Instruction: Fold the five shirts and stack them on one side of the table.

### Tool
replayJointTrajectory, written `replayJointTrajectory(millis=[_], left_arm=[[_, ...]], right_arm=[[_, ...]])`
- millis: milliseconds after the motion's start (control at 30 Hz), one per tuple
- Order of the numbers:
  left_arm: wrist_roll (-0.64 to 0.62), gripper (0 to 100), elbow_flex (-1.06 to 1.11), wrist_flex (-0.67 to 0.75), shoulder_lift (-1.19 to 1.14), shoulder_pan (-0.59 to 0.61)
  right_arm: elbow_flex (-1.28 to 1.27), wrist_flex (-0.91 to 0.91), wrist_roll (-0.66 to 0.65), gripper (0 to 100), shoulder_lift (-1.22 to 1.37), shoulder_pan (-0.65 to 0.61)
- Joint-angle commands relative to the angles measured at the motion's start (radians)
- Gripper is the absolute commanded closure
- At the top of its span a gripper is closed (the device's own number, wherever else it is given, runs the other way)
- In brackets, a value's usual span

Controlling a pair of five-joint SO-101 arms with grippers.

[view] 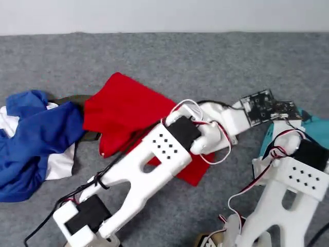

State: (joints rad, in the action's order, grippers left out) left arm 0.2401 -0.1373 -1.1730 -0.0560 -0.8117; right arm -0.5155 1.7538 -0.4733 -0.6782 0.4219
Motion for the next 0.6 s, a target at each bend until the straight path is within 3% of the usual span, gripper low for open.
replayJointTrajectory(millis=[0, 167, 333, 567], left_arm=[[-0.087, 77, -0.145, -0.094, 0.043, 0.046], [-0.020, 74, -0.245, -0.292, 0.055, 0.192], [0.000, 74, -0.245, -0.433, 0.046, 0.466], [-0.003, 74, -0.243, -0.423, -0.080, 0.862]], right_arm=[[0.006, 0.039, 0.012, 99.0, -0.027, 0.012], [0.006, 0.039, 0.012, 99.0, -0.027, 0.012], [0.006, 0.039, 0.012, 99.0, -0.027, 0.012], [0.006, 0.039, 0.012, 99.0, -0.025, 0.010]])
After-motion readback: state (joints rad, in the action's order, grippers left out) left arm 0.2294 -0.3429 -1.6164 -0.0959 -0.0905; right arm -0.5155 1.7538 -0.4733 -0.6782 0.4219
